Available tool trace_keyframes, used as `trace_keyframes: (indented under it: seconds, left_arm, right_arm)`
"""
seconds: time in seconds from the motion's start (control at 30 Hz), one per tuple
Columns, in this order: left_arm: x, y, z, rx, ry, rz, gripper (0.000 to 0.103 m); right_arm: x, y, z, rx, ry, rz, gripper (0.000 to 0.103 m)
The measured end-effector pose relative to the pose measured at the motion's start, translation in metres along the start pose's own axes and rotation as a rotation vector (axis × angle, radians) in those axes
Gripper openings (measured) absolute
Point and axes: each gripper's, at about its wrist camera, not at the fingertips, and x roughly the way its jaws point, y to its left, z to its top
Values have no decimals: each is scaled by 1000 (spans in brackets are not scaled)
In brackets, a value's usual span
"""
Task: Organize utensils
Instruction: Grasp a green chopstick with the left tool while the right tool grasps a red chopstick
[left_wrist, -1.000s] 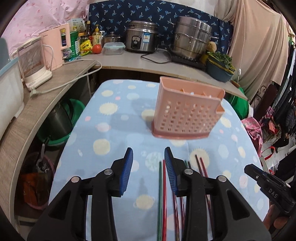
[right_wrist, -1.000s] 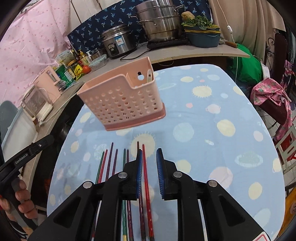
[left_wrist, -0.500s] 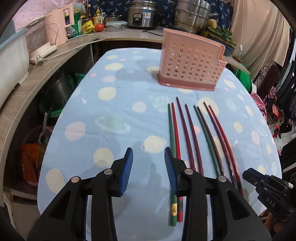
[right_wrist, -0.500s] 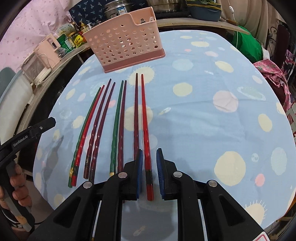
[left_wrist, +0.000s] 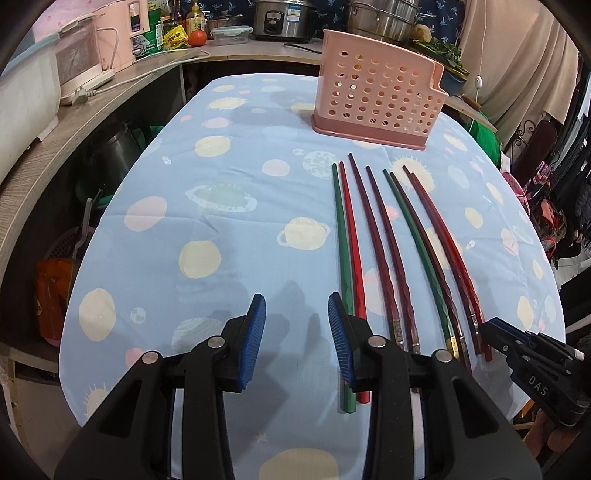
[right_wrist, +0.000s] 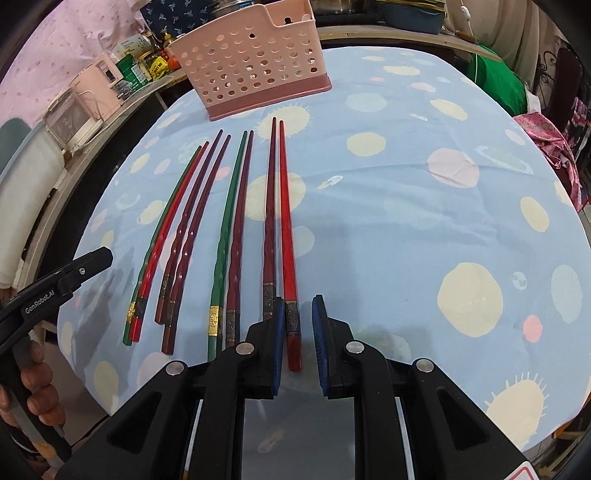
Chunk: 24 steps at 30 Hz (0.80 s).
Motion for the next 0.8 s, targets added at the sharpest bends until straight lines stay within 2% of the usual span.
trace_keyframes:
  seconds: [0.2, 0.8]
  left_arm:
    - [-1, -3, -9, 7, 18, -17, 34]
    - [4, -13, -27, 18, 64, -67, 34]
  right_arm:
    - [-1, -3, -2, 12, -3, -6, 8]
    - [-4, -5, -9, 25, -11, 1, 8]
